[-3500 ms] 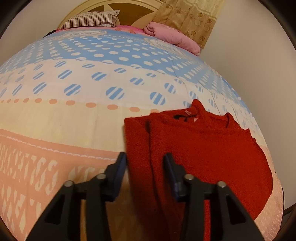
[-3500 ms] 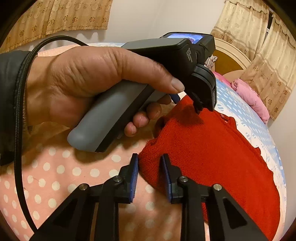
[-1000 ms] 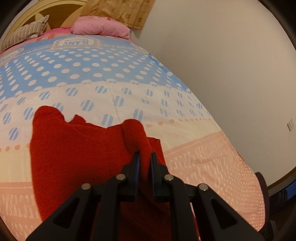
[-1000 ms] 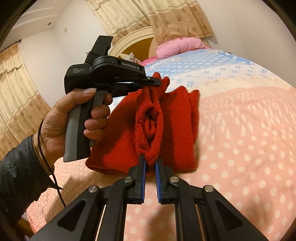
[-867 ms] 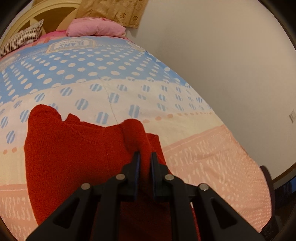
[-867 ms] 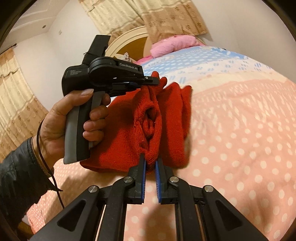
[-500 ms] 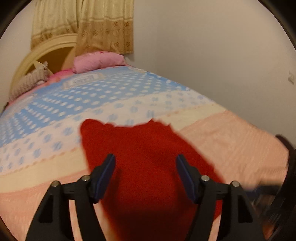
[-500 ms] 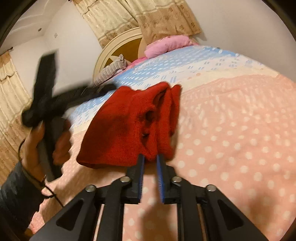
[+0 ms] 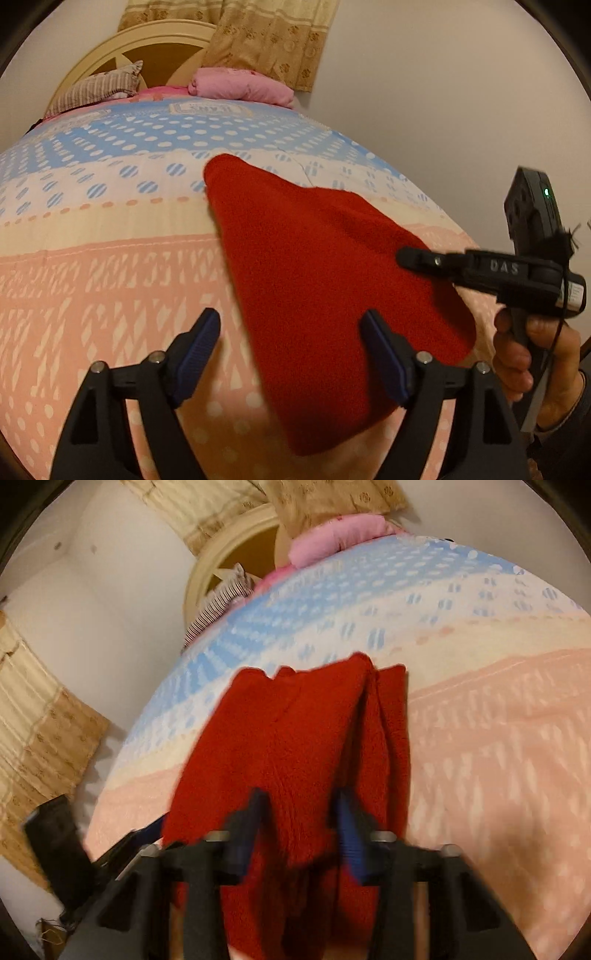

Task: Fold small clothes
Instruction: 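Hold the folded cardigan with both grippers and flatten the new fold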

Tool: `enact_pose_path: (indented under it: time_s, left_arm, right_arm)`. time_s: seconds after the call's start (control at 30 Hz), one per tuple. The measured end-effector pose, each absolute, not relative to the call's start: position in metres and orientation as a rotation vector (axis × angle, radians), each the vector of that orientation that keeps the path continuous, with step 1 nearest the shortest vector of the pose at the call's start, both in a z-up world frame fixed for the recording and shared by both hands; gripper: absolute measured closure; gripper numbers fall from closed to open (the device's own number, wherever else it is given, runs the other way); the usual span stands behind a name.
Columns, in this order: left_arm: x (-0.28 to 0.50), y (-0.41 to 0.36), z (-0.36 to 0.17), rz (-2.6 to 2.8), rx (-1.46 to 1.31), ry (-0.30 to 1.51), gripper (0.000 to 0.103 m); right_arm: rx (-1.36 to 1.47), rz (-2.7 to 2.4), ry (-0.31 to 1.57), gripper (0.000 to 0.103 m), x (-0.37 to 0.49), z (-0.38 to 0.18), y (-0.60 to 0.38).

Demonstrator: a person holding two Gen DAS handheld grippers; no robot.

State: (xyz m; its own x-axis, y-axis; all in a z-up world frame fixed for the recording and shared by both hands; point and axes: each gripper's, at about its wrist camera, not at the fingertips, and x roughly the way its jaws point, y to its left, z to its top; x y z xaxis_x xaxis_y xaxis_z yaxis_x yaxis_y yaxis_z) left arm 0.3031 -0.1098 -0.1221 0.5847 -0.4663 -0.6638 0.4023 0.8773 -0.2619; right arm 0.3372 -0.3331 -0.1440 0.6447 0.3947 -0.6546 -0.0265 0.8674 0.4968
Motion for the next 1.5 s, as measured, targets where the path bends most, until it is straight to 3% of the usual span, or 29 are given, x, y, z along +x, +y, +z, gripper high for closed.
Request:
enact_pose_path:
  time_s: [0.1, 0.23, 0.43, 0.57, 0.77, 0.93, 1.13, 1.27, 1.3, 1.37, 1.5]
  left_arm:
    - [0.301, -0.113, -0.126, -0.512, -0.063, 0.806, 0.014]
    - [0.295, -0.120, -0.131, -0.546, -0.029, 0.821, 0.012]
    - [0.294, -0.119, -0.115, -0.523, -0.031, 0.778, 0.012]
    - [0.310, -0.121, -0.112, -0.462, -0.004, 0.801, 0.009]
    - [0.317, -0.123, -0.134, -0.458, -0.056, 0.860, 0.006]
    - [0.313, -0.119, -0.142, -0.460, -0.114, 0.908, 0.002]
    - [0.309, -0.116, -0.141, -0.468, -0.137, 0.872, 0.002]
    - [0.305, -0.122, -0.137, -0.453, -0.106, 0.852, 0.002]
    - [0.304, -0.123, -0.136, -0.451, -0.096, 0.848, 0.002]
    - [0.303, -0.126, -0.132, -0.458, -0.082, 0.849, 0.002]
    - [0.306, -0.122, -0.119, -0.435, -0.103, 0.821, 0.002]
  right_arm:
    - [0.430, 0.211, 0.767, 0.093, 0.320, -0.124, -0.334]
    - [0.386, 0.147, 0.739, 0.094, 0.309, -0.115, -0.344]
    - [0.387, 0.087, 0.803, 0.094, 0.321, -0.147, -0.358]
    - [0.390, 0.033, 0.783, 0.075, 0.316, -0.135, -0.366]
    - [0.237, 0.185, 0.656, 0.072, 0.307, -0.086, -0.325]
    - [0.127, 0.260, 0.801, 0.071, 0.322, -0.118, -0.290]
    - [0.277, 0.211, 0.729, 0.071, 0.270, -0.117, -0.329]
    - [0.232, 0.220, 0.821, 0.071, 0.259, -0.133, -0.323]
    - [0.206, 0.203, 0.844, 0.074, 0.258, -0.140, -0.319]
    - [0.202, 0.192, 0.863, 0.097, 0.258, -0.148, -0.320]
    - [0.244, 0.135, 0.879, 0.098, 0.252, -0.147, -0.339]
